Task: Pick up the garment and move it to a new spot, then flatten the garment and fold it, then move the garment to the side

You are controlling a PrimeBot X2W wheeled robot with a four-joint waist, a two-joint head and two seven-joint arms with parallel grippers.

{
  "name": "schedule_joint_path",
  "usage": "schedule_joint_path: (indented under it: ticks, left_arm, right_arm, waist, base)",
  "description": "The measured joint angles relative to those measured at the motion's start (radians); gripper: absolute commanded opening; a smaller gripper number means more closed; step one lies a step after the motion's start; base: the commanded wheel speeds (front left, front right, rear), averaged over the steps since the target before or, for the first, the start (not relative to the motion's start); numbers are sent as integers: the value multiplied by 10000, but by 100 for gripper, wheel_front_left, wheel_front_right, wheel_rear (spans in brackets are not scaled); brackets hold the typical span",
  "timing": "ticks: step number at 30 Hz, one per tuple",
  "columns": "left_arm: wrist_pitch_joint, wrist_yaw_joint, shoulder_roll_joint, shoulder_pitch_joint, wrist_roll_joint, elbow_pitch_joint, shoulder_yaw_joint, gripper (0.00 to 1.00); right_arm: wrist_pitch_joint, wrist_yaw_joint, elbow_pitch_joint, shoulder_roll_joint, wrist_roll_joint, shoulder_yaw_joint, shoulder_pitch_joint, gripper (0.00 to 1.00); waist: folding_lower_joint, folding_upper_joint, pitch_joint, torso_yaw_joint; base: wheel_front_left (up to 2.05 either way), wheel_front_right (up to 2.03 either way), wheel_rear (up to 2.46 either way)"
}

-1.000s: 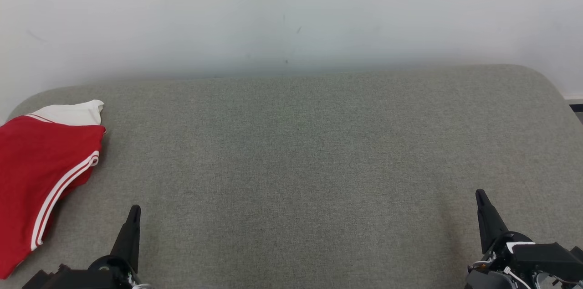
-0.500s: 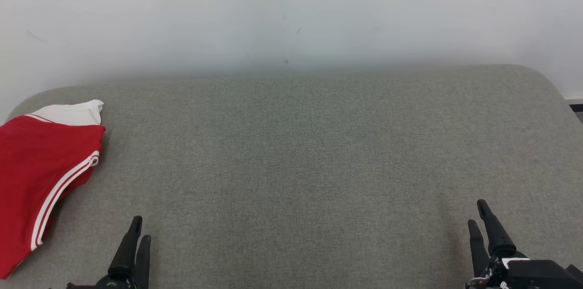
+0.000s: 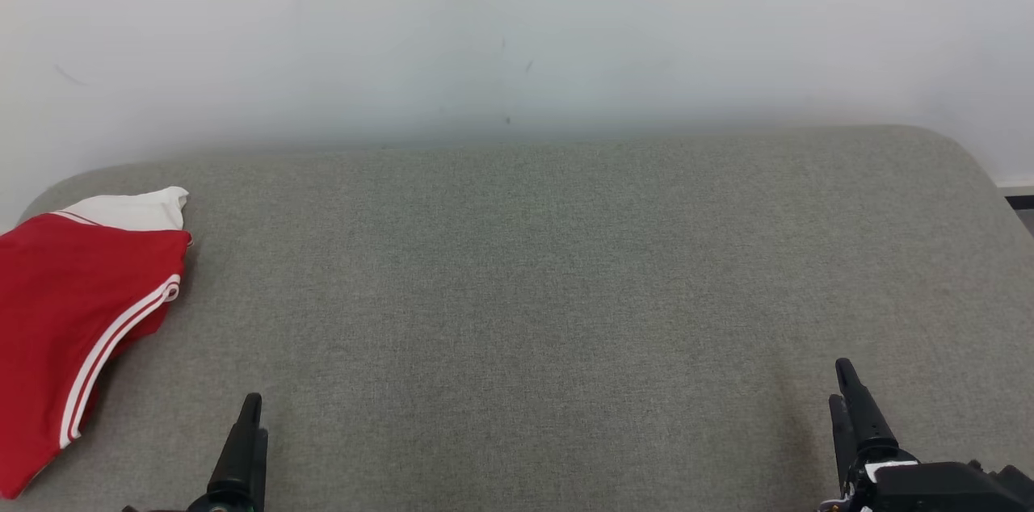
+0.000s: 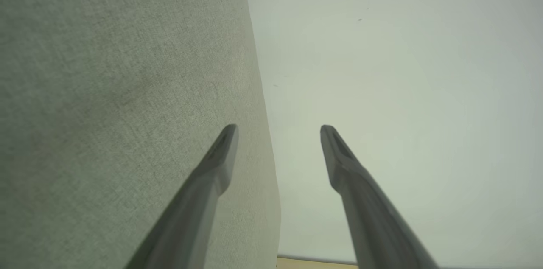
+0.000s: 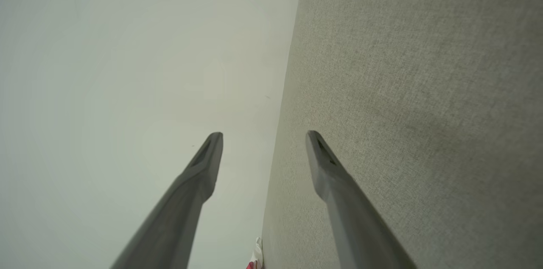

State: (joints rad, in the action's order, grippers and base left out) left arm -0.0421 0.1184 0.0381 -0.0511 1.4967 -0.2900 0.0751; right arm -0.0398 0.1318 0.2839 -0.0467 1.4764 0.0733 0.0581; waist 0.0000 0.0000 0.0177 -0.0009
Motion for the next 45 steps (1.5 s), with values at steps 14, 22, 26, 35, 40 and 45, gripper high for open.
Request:
schedule_joint_path:
  ticks: [14, 22, 26, 35, 40, 45]
  left_arm:
    - [606, -412, 13, 203, -2746, 132, -297, 100]
    - [859, -606, 33, 284, -4339, 132, -447, 100]
    - [972, -688, 58, 355, -5233, 142, -548, 100]
    - [1271, -830, 100, 412, -6890, 278, -688, 100]
    - [1415, -892, 150, 410, -7689, 245, -779, 100]
    - [1572, -920, 211, 399, -8416, 222, -865, 100]
  right_arm:
    - [579, 0, 111, 0, -3133, -259, -26, 100]
    - [817, 2, 125, -2, -4890, -337, -89, 100]
    - [930, 2, 180, -2, -5722, -360, -165, 100]
    - [1064, 2, 234, -4, -7311, -418, -182, 100]
    - [1141, 2, 293, -4, -8080, -476, -182, 100]
    - [1275, 2, 439, -4, -8786, -539, -178, 100]
  waist:
    - [1, 0, 164, 2]
    - [2, 0, 245, -2]
    - [2, 0, 294, 1]
    - [1, 0, 387, 23]
    - [2, 0, 429, 22]
    - [1, 0, 459, 14]
  base:
    - [0, 0, 0]
    - [0, 0, 0]
    - [0, 0, 0]
    - [0, 0, 0]
    - [0, 0, 0]
    - [0, 0, 0]
